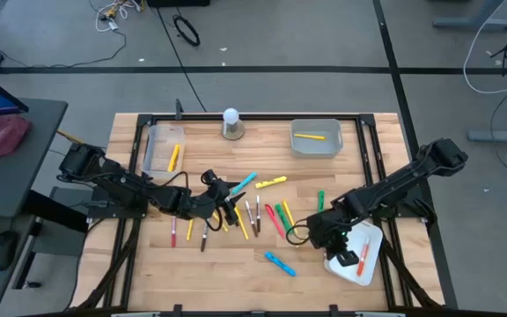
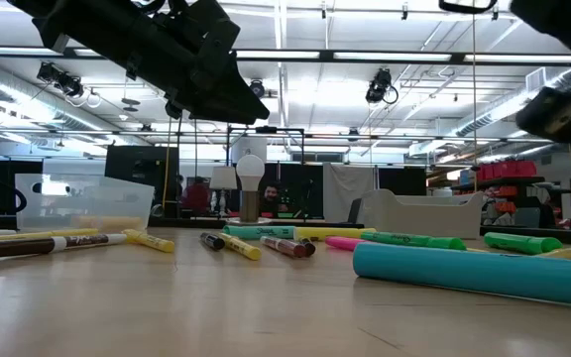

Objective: Pick & Place Markers
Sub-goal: Put the yellow pen into the gray bin

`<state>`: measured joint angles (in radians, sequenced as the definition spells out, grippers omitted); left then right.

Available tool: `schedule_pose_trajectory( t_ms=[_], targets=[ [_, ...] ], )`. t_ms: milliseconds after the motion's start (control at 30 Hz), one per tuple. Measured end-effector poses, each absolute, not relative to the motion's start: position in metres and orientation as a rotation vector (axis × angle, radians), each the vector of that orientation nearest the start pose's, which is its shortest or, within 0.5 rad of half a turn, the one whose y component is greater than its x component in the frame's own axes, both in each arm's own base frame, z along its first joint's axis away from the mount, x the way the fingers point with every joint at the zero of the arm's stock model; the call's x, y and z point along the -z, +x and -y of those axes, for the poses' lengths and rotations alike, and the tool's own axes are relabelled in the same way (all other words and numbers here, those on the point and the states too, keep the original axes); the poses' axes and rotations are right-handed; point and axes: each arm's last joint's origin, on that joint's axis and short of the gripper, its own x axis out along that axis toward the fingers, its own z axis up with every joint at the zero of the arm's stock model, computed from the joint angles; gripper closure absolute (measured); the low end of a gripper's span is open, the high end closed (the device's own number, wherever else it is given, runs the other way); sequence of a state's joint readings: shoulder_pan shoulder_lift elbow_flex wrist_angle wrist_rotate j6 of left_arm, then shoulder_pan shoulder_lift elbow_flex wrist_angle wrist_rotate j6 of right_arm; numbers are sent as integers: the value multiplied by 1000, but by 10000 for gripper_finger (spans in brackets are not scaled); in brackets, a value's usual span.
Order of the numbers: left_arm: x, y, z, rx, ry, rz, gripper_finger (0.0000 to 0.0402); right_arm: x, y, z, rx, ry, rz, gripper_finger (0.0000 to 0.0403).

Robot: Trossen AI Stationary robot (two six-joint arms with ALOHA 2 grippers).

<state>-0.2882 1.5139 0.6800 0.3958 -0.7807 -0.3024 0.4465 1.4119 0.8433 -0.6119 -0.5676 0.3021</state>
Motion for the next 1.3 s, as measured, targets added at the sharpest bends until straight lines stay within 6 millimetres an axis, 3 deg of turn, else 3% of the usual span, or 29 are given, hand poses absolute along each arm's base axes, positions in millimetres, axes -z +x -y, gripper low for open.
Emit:
schedule_pose_trajectory(
  t_ms=[267,467,633,867,1300],
  targets=[
    [-188,288,64,-536,-66,-306,225,-196,212,-126,-695,380,-1460,401],
    [-188,288,63,-538,-66,-306,225,-214,225,-129,-670,236,-1283,401],
    [-188,288,63,-537,-67,-305,225,-210,240,-122,-598,208,-1187,401],
    [-188,288,63,-538,-67,-305,225,-178,236,-122,-723,281,-1351,401],
    [-188,288,63,-537,-67,-306,225,-181,215,-132,-729,387,-1539,401]
  ],
)
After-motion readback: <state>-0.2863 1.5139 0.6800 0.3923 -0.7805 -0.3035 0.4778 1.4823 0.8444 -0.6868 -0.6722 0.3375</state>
